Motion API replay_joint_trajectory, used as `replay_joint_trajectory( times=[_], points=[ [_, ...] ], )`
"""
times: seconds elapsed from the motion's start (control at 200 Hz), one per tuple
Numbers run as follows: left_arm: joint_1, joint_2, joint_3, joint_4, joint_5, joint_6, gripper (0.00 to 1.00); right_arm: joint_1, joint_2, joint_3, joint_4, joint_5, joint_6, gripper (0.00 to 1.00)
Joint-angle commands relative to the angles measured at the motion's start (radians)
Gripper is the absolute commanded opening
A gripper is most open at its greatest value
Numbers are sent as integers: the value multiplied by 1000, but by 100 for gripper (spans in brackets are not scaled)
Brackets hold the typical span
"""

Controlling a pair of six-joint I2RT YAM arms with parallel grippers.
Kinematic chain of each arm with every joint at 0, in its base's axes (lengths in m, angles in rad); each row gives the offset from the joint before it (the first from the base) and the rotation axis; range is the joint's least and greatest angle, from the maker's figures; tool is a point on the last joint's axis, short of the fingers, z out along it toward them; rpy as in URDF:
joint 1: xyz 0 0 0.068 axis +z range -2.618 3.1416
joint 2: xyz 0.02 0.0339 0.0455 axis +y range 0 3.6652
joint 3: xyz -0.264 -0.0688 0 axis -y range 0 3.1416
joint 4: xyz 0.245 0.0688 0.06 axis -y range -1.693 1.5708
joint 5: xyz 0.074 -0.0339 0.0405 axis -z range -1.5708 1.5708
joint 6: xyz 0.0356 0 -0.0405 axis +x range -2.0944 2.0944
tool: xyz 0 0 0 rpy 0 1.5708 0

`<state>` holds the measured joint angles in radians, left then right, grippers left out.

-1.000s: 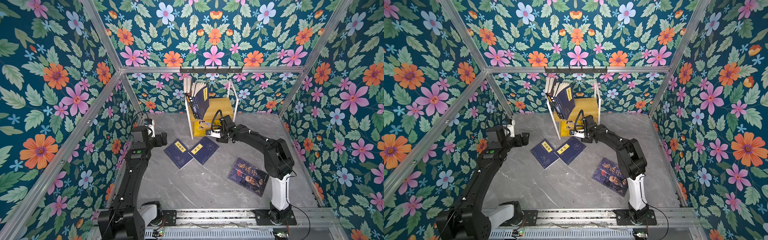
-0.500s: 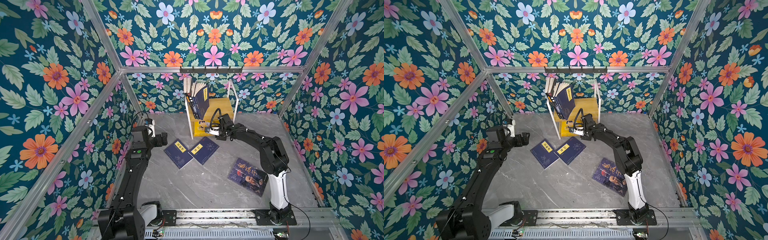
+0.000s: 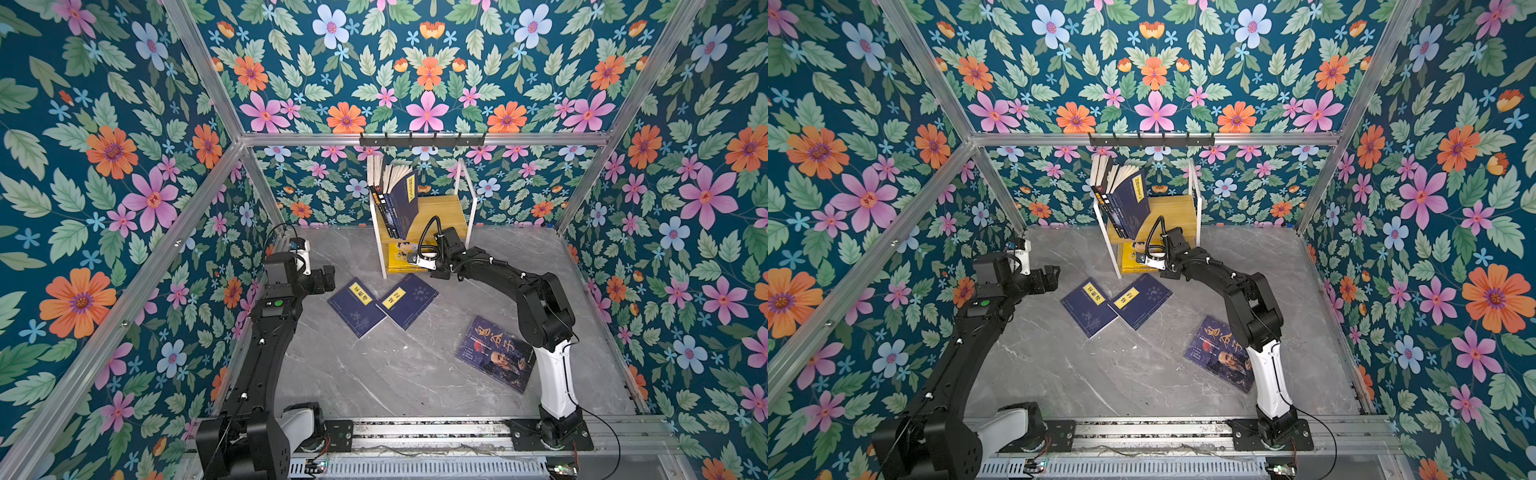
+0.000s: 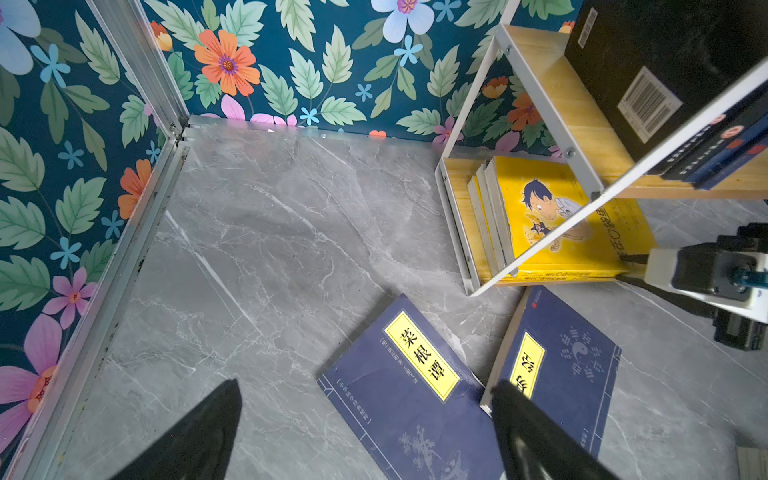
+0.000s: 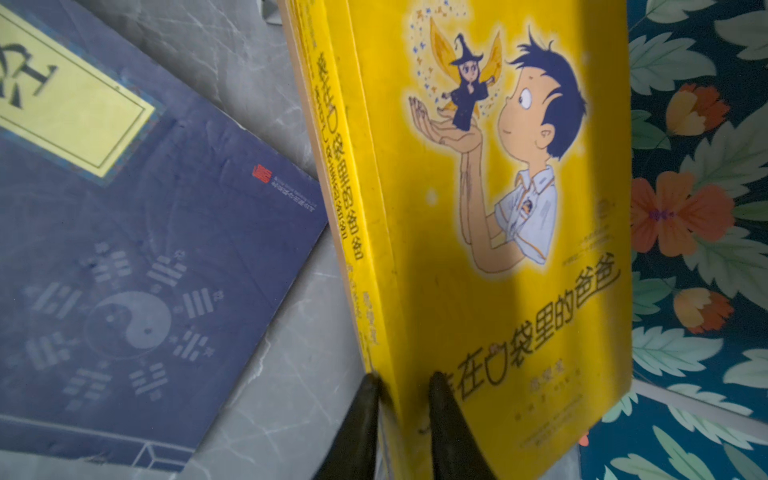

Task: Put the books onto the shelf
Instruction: 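Lower the yellow book onto the lower shelf beside the standing books, then open the right gripper and withdraw it from the lower shelf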

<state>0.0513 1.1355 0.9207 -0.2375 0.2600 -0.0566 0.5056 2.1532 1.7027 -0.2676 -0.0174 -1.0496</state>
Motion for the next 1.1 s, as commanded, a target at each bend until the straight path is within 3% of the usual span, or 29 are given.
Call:
replay_joint_trajectory(
  times=[0.0, 0.355, 0.535, 1.095],
  points=[
    [2, 1, 7, 15, -1, -2, 96, 2, 2, 2, 35, 12, 23, 22],
    [1, 0, 2, 20, 9, -3, 96, 14, -23, -23, 66, -9, 61, 22],
    [1, 4, 7, 17, 12, -8, 96, 41, -24, -41, 131, -5, 91, 35],
    [1, 2, -9, 29, 13, -3, 96, 102, 74, 67, 180, -33, 203, 38]
  ],
)
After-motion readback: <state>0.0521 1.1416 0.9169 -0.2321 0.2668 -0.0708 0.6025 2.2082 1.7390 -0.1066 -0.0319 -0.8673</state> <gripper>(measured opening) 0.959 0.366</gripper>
